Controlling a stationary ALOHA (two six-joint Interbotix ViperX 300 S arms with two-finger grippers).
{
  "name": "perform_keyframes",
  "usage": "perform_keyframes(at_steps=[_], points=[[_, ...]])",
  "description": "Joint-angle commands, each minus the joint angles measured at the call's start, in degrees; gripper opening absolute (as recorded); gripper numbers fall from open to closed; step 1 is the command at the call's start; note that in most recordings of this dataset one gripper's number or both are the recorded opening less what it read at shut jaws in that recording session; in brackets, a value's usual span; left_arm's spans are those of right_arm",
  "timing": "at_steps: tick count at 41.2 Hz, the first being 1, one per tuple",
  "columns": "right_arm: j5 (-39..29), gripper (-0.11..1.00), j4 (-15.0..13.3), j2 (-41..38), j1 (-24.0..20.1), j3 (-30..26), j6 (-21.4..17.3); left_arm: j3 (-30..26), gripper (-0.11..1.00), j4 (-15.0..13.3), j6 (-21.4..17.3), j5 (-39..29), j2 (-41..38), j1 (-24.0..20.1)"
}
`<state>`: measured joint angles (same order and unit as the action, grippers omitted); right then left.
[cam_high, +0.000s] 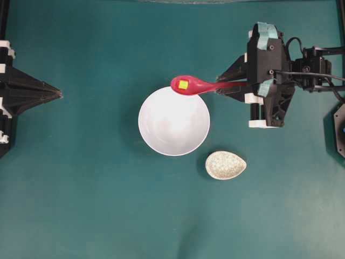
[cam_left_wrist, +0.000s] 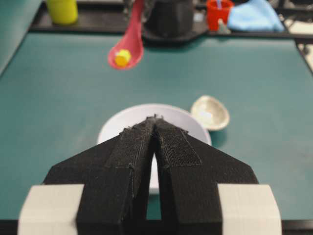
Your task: Scoop the yellow hexagonal prism block from the bowl with a spoon using the right arm.
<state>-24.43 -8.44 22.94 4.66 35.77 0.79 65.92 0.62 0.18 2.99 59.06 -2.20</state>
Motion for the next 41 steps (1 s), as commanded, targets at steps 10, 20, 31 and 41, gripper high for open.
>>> perform_keyframes(at_steps=[10,20,31,41], points=[[0.3,0.24,-0.1,1.1,-0.1,-1.8,0.1,-1.8,0.01,0.2,-0.1,0.6,-0.2,-0.2],[0.3,0.24,-0.1,1.1,-0.1,-1.7,0.1,-1.8,0.01,0.2,0.0,0.6,-0.2,-0.2],[0.3,0.24,-0.1,1.1,-0.1,-1.6,-0.1,-1.7,0.01,0.2,0.0,0.6,-0.3,-0.2],[0.3,0.24,-0.5,1.1,-0.1,-1.6,0.0,-1.8,0.01,0.2,0.3,1.3,-0.2,-0.2]])
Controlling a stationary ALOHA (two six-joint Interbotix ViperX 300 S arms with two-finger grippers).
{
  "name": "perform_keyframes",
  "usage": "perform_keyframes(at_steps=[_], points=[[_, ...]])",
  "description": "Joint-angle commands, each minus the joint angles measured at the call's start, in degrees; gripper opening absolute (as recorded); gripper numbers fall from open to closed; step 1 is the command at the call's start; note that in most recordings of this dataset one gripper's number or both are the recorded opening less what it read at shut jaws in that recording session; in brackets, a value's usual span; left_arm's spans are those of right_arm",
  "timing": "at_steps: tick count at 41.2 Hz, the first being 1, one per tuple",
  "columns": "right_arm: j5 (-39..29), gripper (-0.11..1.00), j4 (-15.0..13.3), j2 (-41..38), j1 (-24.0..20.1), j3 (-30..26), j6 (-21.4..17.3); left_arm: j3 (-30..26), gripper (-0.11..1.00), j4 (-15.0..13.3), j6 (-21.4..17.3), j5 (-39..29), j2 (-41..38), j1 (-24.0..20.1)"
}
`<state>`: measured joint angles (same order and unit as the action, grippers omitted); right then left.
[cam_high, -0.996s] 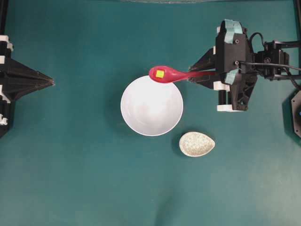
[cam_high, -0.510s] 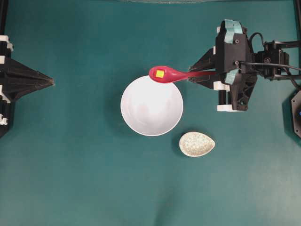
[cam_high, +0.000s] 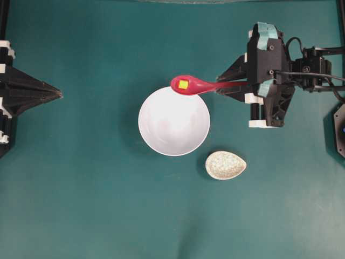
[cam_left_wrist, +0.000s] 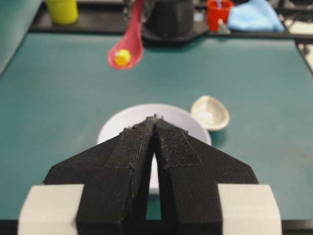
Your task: Scoop the yellow hexagonal prism block from the bowl with a spoon using the right arm.
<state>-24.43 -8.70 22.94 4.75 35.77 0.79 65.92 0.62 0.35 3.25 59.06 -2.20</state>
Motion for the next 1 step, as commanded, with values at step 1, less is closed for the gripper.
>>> perform_keyframes(at_steps=[1], points=[[0.3,0.24,-0.3,1.1,-0.2,-1.6,-0.1,-1.8,0.01,0.2,0.0,1.6,-0.1,-0.2]])
